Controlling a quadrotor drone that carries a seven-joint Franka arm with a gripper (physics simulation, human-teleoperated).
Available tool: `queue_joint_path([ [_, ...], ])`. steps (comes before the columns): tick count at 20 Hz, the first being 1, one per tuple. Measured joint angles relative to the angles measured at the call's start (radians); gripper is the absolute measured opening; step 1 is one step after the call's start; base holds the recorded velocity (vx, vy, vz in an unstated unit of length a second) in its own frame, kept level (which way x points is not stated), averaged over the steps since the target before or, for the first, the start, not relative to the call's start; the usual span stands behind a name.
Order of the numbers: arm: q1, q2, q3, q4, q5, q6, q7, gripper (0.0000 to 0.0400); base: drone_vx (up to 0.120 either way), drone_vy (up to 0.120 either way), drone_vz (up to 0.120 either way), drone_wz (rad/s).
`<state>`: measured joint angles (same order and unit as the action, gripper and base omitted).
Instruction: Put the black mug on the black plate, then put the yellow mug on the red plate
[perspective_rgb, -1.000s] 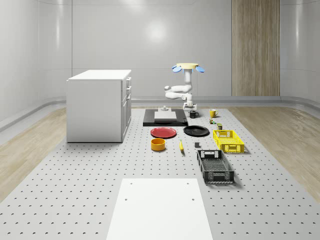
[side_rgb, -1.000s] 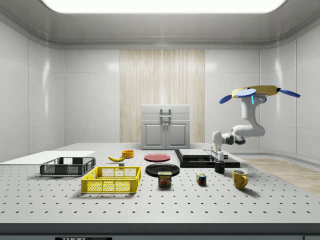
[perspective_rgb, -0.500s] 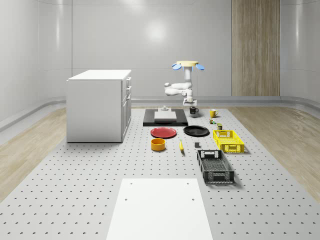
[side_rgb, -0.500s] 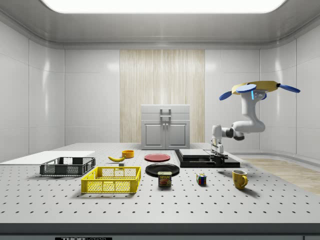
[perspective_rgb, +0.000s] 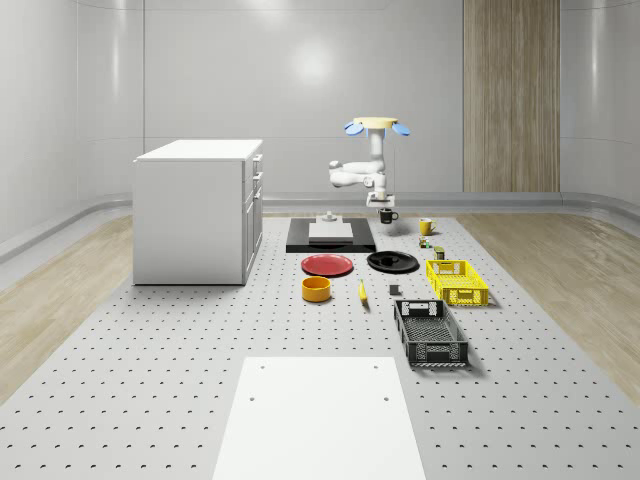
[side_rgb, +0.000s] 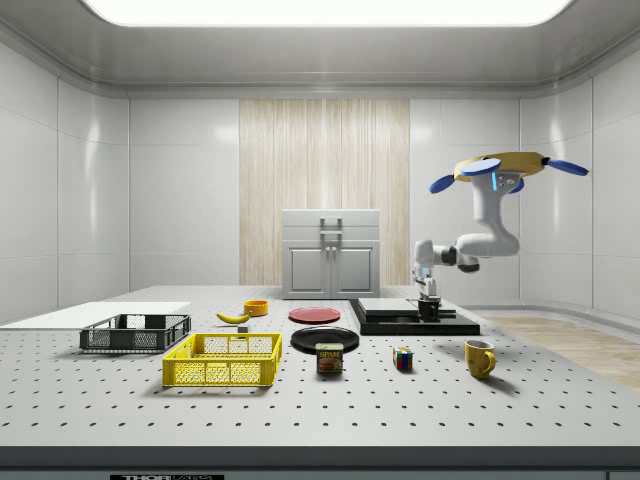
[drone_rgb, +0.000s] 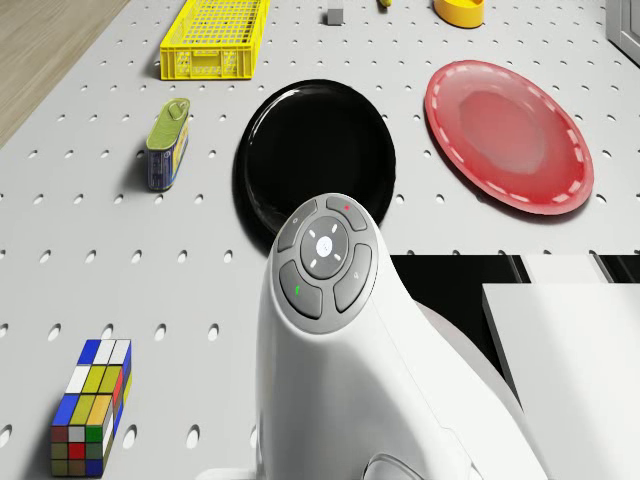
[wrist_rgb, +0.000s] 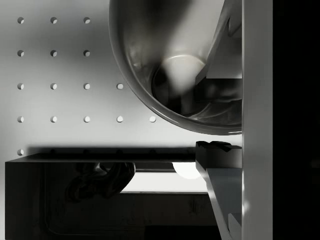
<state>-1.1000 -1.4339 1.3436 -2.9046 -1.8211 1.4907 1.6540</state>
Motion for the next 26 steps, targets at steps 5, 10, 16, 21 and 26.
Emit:
queue_joint_path([
  [5,-0.003,-0.01,0.004,0.0,0.006,0.009,0.002,0.011,0.12,0.0,0.0,0.0],
  [10,-0.005,-0.02,0.006,0.001,0.01,0.018,0.004,0.011,0.12,0.0,0.0,0.0],
  [16,-0.008,-0.03,0.008,0.001,0.015,0.028,0.006,0.011,0.12,0.0,0.0,0.0],
  [21,-0.009,-0.039,0.01,0.002,0.018,0.036,0.008,0.011,0.12,0.0,0.0,0.0],
  [26,-0.011,-0.047,0.011,0.002,0.022,0.043,0.009,0.011,0.12,-0.056,0.0,0.0],
])
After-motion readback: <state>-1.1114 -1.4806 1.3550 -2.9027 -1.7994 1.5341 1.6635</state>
